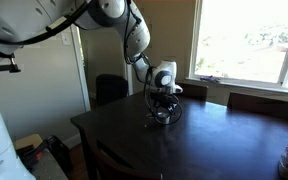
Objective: Unstack the measuring cups
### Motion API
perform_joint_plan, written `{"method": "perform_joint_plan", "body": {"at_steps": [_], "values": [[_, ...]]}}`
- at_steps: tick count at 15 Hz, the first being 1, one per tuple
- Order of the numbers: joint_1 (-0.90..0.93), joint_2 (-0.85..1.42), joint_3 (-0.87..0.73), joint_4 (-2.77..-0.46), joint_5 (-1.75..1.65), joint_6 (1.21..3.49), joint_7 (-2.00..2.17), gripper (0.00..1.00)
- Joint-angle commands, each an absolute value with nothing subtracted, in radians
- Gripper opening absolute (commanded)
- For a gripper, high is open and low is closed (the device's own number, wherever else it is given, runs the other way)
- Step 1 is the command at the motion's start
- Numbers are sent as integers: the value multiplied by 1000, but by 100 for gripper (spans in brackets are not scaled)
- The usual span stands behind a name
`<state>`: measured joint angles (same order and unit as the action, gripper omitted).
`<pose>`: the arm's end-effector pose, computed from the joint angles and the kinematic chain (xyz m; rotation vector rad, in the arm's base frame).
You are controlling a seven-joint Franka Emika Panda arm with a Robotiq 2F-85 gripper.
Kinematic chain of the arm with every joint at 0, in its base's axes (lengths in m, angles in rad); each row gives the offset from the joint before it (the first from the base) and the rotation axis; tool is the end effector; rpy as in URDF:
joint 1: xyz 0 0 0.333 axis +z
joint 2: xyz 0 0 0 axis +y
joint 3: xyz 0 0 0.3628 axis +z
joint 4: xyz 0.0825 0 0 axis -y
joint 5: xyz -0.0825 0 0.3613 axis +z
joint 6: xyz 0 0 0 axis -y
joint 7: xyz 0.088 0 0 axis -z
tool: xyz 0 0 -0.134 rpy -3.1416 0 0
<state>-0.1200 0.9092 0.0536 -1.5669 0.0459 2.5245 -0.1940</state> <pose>0.7175 -0.0537 0.1287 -3.0762 -0.1064 -0.0887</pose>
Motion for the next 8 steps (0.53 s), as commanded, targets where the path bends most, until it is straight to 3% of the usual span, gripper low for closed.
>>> {"method": "perform_joint_plan", "body": {"at_steps": [1,8], "values": [[-132,796,62,-1713,31,2486,-241,100],[-139,712,65,-1781,32,2518,-297,100]]}}
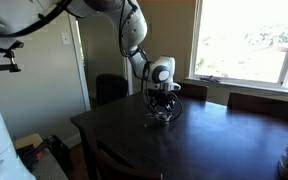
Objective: Unstack the measuring cups
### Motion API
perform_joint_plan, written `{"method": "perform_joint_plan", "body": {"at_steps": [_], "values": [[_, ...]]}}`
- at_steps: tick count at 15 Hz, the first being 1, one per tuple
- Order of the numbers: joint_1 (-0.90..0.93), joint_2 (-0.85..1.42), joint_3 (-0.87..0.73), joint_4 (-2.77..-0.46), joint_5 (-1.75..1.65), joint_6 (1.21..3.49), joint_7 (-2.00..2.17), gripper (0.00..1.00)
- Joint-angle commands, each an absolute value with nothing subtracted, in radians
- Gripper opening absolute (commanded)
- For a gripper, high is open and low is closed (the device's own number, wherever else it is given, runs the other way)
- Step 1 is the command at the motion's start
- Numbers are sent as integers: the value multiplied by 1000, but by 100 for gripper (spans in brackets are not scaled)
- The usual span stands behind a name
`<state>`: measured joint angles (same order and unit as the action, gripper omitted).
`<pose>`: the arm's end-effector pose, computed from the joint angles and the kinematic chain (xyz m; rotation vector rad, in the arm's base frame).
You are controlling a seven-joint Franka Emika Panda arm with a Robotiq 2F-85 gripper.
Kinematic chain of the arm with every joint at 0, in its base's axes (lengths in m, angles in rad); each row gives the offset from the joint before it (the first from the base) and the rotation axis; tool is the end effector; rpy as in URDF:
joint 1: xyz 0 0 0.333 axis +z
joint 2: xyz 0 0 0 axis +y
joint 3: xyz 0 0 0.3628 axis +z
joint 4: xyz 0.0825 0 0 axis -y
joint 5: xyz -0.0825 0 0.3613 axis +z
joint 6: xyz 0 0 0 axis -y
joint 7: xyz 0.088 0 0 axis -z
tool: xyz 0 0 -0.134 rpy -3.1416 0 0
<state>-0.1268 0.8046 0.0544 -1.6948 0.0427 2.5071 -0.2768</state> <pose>0.6882 -0.0540 0.1526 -3.0703 -0.2358 -0.0299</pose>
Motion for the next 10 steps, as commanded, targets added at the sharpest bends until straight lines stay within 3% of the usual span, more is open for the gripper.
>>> {"method": "perform_joint_plan", "body": {"at_steps": [1,10], "values": [[-138,710,64,-1767,34,2507,-296,100],[-123,771,50,-1644,26,2449,-279,100]]}}
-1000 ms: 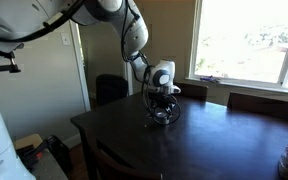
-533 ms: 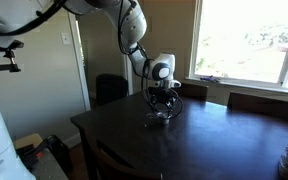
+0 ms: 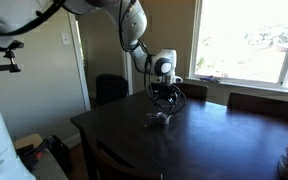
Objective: Unstack the measuring cups
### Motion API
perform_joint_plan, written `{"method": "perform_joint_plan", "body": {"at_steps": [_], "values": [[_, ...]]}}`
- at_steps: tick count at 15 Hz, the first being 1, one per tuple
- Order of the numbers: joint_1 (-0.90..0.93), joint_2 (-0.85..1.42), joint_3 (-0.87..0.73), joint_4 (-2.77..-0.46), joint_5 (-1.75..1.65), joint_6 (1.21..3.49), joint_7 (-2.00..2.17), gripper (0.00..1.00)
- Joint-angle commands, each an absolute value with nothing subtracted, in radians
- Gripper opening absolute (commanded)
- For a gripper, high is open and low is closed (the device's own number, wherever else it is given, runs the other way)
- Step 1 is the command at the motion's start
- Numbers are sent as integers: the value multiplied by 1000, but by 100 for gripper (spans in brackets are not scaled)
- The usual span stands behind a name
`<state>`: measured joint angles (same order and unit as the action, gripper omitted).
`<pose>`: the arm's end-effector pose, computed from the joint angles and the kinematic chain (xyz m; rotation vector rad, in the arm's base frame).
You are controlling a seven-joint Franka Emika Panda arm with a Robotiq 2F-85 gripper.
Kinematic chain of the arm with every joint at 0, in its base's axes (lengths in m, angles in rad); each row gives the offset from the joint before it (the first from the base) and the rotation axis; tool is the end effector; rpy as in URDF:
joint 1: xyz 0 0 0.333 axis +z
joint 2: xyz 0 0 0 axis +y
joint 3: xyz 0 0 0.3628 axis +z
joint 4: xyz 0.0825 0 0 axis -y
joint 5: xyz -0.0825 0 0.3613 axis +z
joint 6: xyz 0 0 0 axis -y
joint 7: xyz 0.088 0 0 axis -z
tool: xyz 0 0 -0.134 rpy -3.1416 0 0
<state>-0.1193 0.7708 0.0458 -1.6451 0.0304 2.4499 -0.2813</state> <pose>0.7038 -0.0559 0.1898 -3.0850 -0.2648 -0.0666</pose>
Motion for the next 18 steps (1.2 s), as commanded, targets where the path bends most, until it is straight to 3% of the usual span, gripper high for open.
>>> {"method": "perform_joint_plan", "body": {"at_steps": [1,18], "values": [[-121,775,47,-1635,24,2437,-277,100],[-110,954,34,-1413,-6,2445,-277,100]]}}
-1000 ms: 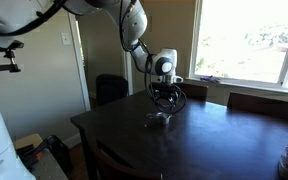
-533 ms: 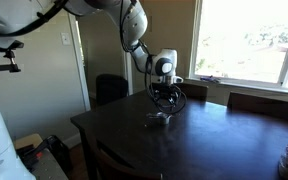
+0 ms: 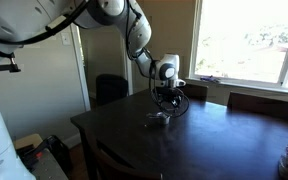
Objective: Unstack the measuring cups
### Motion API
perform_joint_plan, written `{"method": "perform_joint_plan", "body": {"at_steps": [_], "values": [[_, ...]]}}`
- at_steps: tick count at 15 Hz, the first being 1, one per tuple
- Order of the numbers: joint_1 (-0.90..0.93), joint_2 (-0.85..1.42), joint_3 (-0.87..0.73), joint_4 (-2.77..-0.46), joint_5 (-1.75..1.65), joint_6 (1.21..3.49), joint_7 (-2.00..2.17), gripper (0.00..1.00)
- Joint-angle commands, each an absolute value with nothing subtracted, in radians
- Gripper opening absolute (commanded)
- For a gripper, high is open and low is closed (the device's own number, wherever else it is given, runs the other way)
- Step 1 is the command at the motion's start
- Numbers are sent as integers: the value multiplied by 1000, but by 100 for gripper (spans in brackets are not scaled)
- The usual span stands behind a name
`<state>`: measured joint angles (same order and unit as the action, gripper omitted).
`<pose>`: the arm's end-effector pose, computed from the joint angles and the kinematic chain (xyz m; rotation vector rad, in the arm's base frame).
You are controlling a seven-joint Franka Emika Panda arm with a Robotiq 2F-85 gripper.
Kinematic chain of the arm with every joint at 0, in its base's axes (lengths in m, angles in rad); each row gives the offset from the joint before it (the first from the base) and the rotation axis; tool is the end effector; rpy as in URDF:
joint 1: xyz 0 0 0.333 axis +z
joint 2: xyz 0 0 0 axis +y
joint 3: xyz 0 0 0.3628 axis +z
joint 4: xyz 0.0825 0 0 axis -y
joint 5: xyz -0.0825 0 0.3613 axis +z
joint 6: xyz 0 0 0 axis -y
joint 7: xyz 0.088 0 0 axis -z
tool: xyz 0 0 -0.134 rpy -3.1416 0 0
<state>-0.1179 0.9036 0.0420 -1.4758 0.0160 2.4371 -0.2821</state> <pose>0.7383 -0.0620 0.1600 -3.0956 -0.2752 -0.1011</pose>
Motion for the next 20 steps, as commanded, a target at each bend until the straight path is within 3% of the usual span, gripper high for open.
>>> {"method": "perform_joint_plan", "body": {"at_steps": [1,10,20], "values": [[-109,976,32,-1387,-9,2439,-274,100],[-115,1080,36,-1292,-34,2446,-296,100],[-128,996,27,-1489,-86,2525,-339,100]]}}
